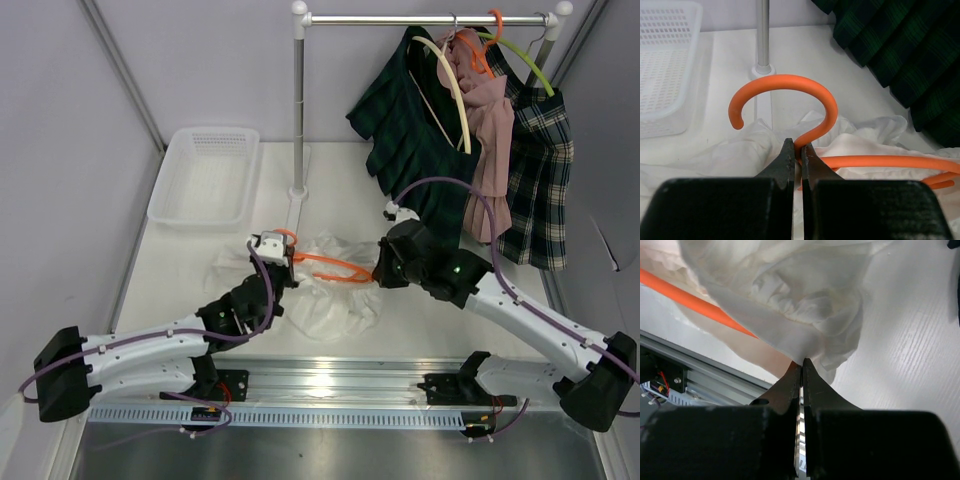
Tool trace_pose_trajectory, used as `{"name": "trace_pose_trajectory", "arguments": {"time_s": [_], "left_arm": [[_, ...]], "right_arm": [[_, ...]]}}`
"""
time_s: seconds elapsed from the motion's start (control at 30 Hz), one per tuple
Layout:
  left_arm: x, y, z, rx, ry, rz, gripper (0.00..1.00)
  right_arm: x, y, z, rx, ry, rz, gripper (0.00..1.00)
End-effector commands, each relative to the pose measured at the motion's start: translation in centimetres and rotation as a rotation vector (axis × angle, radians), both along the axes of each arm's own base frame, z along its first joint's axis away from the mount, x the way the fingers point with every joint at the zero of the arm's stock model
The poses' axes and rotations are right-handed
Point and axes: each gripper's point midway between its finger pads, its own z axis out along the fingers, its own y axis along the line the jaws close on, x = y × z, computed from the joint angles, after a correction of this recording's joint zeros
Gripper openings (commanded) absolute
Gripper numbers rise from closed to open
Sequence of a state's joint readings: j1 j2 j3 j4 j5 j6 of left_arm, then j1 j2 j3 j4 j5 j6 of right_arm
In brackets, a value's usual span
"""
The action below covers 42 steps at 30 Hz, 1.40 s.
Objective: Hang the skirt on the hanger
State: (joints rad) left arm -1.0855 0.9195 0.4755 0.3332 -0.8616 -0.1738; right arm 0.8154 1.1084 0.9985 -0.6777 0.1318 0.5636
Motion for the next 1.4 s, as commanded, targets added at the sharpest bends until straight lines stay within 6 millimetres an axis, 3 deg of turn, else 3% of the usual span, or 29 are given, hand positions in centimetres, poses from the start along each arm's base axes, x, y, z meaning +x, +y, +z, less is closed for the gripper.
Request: {"name": "trace_pose_trajectory", "arguments": {"time_s": [0.0,0.47,0.6,1.0,1.07,1.23,1.37], "left_arm": [[0.1,-0.8,3.4,-0.035,-0.05,0.006,0.0],[-1.0,-4.4,5.8,-0.099,-0.051,-0.138,0.0],[-1.2,-5.6,6.0,-0.099,-0.045,-0.185,0.0],[-2.2,-9.3,10.7,-0.156,-0.033,-0.373,0.0],[-2.1,-9.9,9.7,-0.148,0.02,-0.43,0.0],[-2.8,-10.2,10.5,-0.209,0.043,-0.555,0.0],[-3.0,-10.5,11.1,-0.214,0.067,-0.63,0.0]], "right_arm": [[1.0,1.3,2.9,0.016,-0.073,0.002,0.0],[1.6,6.0,7.7,0.084,-0.143,0.075,0.0],[1.8,7.1,10.0,0.118,-0.172,0.097,0.0],[1.6,8.2,10.9,0.116,-0.187,0.122,0.0],[1.1,8.1,10.8,0.118,-0.199,0.152,0.0],[-0.1,7.7,10.0,0.145,-0.225,0.214,0.0],[-1.0,7.2,11.2,0.183,-0.278,0.263,0.04]]}}
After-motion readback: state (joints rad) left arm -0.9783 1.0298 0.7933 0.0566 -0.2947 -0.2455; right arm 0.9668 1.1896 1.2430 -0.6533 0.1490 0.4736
